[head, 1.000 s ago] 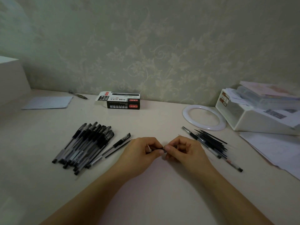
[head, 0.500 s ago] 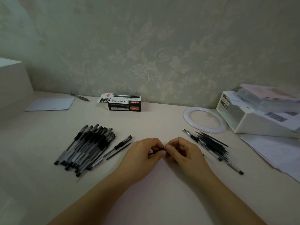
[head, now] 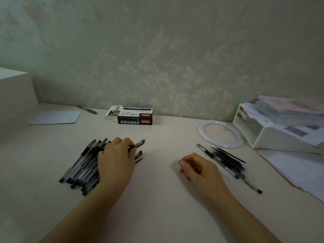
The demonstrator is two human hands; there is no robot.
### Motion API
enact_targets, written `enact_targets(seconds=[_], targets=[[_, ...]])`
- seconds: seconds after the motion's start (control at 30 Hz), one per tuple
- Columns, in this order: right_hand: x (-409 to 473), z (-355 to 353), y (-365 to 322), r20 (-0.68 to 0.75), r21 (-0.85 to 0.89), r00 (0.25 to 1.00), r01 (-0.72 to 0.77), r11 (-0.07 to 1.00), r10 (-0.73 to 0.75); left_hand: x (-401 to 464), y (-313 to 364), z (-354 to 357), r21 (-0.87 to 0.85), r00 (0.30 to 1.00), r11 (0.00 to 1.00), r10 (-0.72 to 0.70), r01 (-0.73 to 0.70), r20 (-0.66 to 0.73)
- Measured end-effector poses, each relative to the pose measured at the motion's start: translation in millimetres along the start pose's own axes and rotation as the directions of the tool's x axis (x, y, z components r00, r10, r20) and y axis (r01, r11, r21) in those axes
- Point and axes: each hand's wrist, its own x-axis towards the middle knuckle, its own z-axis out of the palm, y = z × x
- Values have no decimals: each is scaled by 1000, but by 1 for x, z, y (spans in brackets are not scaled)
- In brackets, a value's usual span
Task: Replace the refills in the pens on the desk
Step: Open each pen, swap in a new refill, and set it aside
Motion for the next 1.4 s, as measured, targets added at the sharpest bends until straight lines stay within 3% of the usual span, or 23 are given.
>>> enact_targets(seconds=[0.2,0.47,0.57,0.67,0.77,0.87,1.27,1.4], targets=[[-1,0,-2,5,-7,1000,3,1000,-3,3,-9,1,146,990,981,-136,129,36],[-2,0,-4,-27,-23,1000,7,1000,-7,1,-7,4,165,991,982,-106,92,79],[-1,-4,-3,-155,-99,986,40,994,-56,1,-1,3,106,999,994,-11,6,42],[3,-19,1,-312,-315,937,52,948,-155,-3,12,4,-85,971,968,240,-238,15],[5,-37,11,-379,-518,916,-92,851,-132,-15,27,10,-296,896,865,441,-406,60],[5,-44,16,-391,-580,919,-210,787,-43,-25,33,18,-424,830,795,536,-434,156],[4,-43,15,-370,-640,929,-259,723,5,-24,28,22,-479,810,796,528,-369,254],[7,-36,5,-397,-532,903,-79,843,-165,-19,25,22,-435,836,824,494,-363,240]])
